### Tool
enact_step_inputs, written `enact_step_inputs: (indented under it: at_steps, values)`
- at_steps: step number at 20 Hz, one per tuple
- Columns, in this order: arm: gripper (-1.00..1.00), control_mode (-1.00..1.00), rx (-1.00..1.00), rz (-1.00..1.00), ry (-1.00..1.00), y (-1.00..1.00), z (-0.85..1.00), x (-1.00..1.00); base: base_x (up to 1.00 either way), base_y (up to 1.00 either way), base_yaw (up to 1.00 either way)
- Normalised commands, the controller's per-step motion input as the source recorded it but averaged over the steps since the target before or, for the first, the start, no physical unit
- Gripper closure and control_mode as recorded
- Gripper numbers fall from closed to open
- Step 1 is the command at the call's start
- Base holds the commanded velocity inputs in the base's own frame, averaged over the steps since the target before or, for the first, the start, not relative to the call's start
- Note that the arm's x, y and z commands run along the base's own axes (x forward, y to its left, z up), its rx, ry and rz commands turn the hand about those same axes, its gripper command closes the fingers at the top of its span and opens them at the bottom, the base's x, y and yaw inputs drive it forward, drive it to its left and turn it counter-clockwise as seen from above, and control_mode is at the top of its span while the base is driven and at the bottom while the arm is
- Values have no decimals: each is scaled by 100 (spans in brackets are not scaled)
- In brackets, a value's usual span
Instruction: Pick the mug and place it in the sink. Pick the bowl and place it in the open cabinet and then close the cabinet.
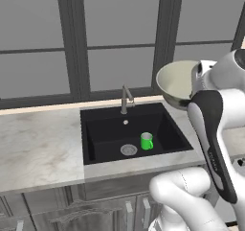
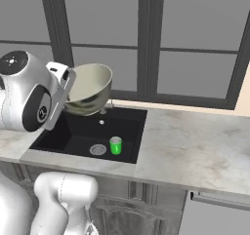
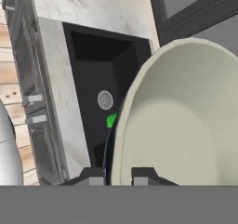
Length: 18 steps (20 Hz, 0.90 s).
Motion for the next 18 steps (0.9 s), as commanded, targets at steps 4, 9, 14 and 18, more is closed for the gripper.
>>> enact_step_inputs:
  at_steps: [4, 9, 14, 18]
  values:
    - [100, -100, 0, 7, -10, 0, 0, 0, 0, 0, 0]
    - [100, -100, 0, 7, -7, 0, 0, 0, 0, 0, 0]
    - [100, -100, 0, 5, -3, 0, -3, 0, 0, 0, 0]
    - [100, 100, 0, 0, 0, 0, 0, 0, 0, 0, 0]
